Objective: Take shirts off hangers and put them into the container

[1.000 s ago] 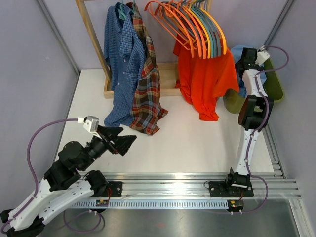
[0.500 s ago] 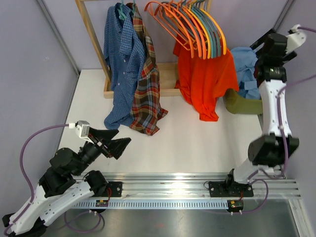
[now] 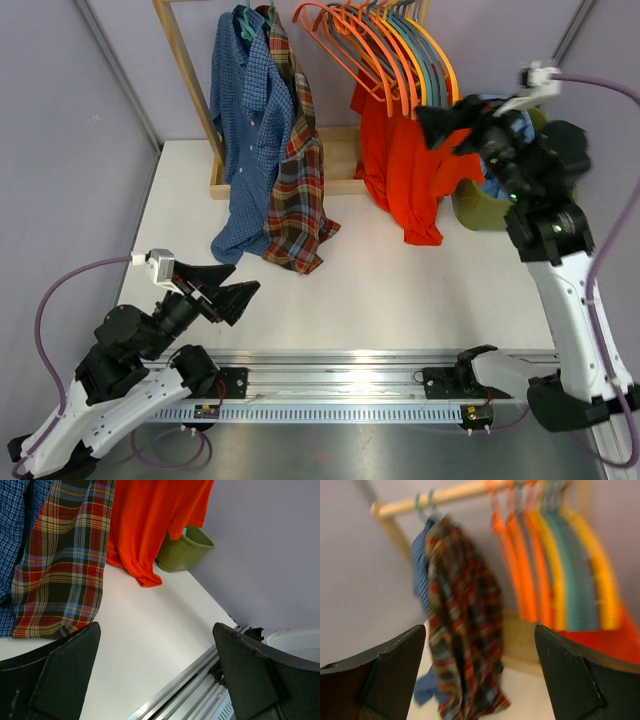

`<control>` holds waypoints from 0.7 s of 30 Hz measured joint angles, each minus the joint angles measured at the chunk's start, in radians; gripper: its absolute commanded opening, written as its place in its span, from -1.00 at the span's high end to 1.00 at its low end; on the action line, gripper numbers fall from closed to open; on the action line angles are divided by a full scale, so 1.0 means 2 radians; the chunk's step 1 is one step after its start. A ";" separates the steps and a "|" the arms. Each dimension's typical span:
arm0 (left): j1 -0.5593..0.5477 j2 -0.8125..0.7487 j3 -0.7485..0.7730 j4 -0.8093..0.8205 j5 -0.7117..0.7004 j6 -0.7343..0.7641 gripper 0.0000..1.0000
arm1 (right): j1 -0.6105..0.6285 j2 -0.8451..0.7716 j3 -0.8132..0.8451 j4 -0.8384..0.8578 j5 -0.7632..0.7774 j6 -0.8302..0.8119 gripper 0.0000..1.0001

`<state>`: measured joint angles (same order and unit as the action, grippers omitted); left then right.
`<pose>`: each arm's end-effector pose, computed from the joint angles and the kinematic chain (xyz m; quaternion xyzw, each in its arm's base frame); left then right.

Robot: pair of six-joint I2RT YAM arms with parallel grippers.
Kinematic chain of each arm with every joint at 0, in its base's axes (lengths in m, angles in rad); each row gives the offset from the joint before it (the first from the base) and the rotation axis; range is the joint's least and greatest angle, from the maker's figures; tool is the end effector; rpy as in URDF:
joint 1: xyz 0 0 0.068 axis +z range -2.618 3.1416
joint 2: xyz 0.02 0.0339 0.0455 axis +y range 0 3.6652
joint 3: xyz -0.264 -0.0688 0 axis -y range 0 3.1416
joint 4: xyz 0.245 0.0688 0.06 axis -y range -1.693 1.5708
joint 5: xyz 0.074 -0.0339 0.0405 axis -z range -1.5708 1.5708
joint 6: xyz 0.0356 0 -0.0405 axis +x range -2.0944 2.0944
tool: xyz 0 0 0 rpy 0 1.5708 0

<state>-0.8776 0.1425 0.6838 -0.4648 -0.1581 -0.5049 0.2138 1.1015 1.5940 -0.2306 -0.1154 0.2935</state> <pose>0.0341 -0.0322 0.3370 0.0686 0.6764 -0.4249 0.5977 0.1885 0.0451 0.5460 -0.0215 0.6091 0.2327 0.7579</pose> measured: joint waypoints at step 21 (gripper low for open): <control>0.000 -0.030 -0.002 -0.010 0.000 -0.001 -0.98 | 0.201 0.391 0.394 -0.175 -0.012 -0.111 -0.88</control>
<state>-0.8776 0.0834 0.6792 -0.4850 -0.1574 -0.5060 0.6167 1.8835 2.3825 -0.5800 -0.1394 0.0715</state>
